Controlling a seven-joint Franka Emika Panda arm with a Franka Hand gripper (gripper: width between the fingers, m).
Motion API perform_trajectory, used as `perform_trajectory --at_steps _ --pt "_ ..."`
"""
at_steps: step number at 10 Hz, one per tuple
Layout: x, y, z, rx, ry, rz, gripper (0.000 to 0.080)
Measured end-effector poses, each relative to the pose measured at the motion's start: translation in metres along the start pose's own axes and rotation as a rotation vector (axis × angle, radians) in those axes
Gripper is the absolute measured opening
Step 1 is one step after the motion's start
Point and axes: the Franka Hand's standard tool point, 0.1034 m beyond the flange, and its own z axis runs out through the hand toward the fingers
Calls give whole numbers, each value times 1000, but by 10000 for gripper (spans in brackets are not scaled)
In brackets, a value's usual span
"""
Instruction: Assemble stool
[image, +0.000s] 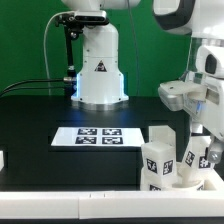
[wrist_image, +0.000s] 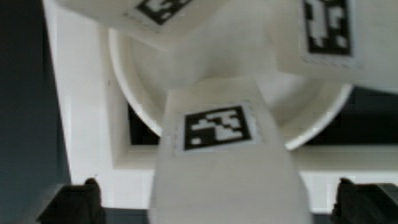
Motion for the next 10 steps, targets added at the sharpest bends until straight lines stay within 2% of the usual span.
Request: perform_trajectory --at_steps 2,3,4,5,7,8,9,10 --pt "-4 0 1 4 -1 -11 649" --pt "-5 0 1 4 -1 15 537" --pt "-5 0 1 4 -1 26 537" --pt "-5 0 1 4 0 93 352" --pt "-5 0 1 9 -2 268 334" --pt "-8 1 -1 34 -13 401 334" --pt "-9 5 -2 72 -18 560 334" --pt "-9 7 0 128 -29 731 334"
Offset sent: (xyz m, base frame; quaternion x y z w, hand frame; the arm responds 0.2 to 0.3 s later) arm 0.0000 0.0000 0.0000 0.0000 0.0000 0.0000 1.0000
